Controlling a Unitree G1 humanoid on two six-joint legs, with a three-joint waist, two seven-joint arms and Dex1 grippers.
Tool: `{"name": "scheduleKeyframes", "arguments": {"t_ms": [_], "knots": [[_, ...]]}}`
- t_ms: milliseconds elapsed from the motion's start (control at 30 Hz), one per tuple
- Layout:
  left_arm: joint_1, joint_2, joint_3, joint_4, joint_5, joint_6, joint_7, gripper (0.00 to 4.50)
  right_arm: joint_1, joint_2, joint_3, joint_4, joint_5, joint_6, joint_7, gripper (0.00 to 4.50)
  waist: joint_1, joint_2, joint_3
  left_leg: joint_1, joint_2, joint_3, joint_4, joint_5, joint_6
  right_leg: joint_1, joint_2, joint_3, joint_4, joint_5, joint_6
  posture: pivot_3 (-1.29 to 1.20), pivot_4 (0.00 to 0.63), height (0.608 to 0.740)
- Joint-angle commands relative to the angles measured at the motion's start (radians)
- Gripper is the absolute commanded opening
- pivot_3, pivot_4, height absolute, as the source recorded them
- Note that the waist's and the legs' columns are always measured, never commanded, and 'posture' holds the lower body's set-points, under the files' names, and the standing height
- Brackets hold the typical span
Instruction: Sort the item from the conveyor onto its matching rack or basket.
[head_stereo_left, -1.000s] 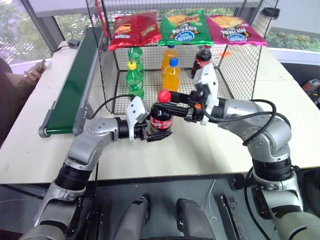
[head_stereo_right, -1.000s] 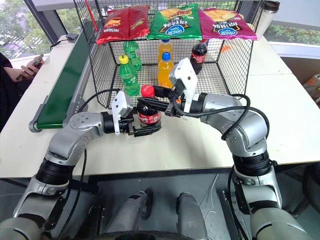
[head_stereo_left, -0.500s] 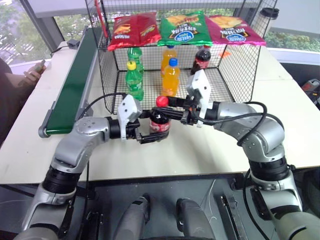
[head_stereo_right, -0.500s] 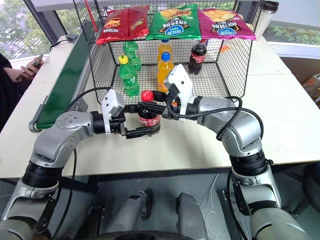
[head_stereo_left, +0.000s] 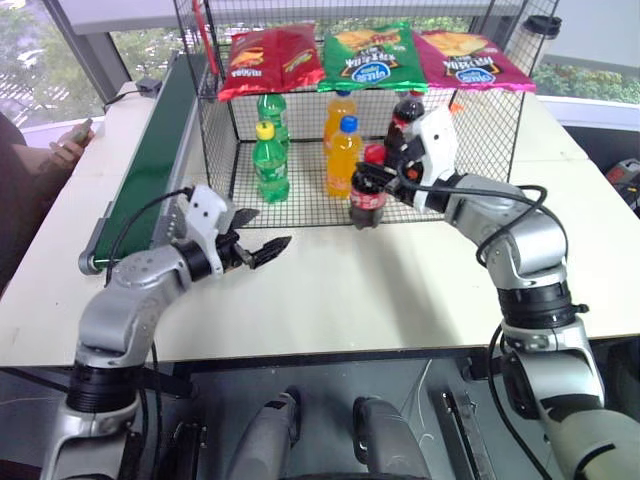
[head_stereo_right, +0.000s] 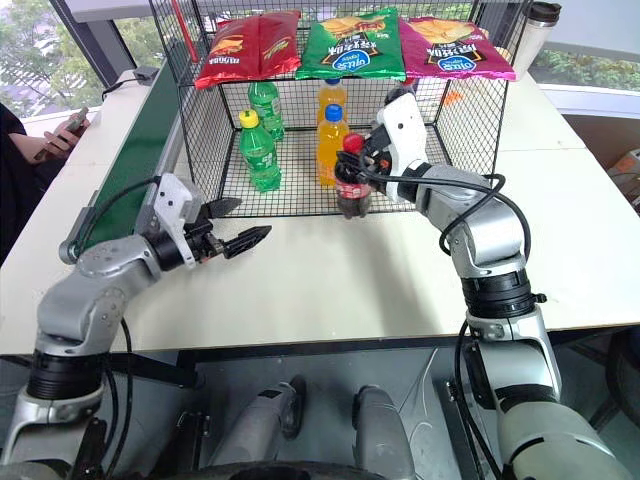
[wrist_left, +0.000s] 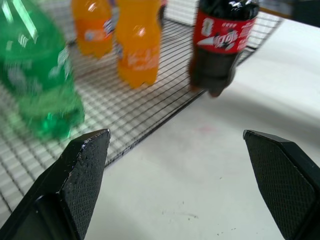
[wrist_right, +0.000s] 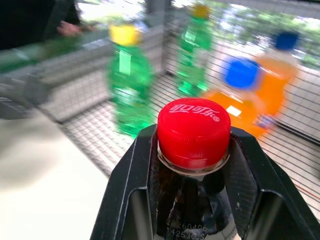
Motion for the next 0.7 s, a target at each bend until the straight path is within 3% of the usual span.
{"name": "scheduleKeyframes", "arguments": {"t_ms": [33,700], "knots": [[0.003,-0.018,0.023,-0.057,0.007,-0.025,0.052,4.43,-0.05,-0.01,-0.05,0.014,-0.033,-0.073,-0.018,1.19,0.0,0.0,0.0,0.0,0.0,0.0,0.0,0.0,0.0,0.0,0.0,0.0,0.0,0.0,0.0,0.0,0.15,0.738],[0.024,-0.095,-0.022,-0.051,0.032,-0.047,0.135,4.43,-0.167,0.053,-0.142,0.484,-0.154,-0.397,-0.149,1.19,-0.005,0.0,0.0,0.003,0.0,0.004,0.001,0.001,0.001,0.0,0.0,0.003,0.005,-0.001,-0.001,0.0,0.15,0.738]]}}
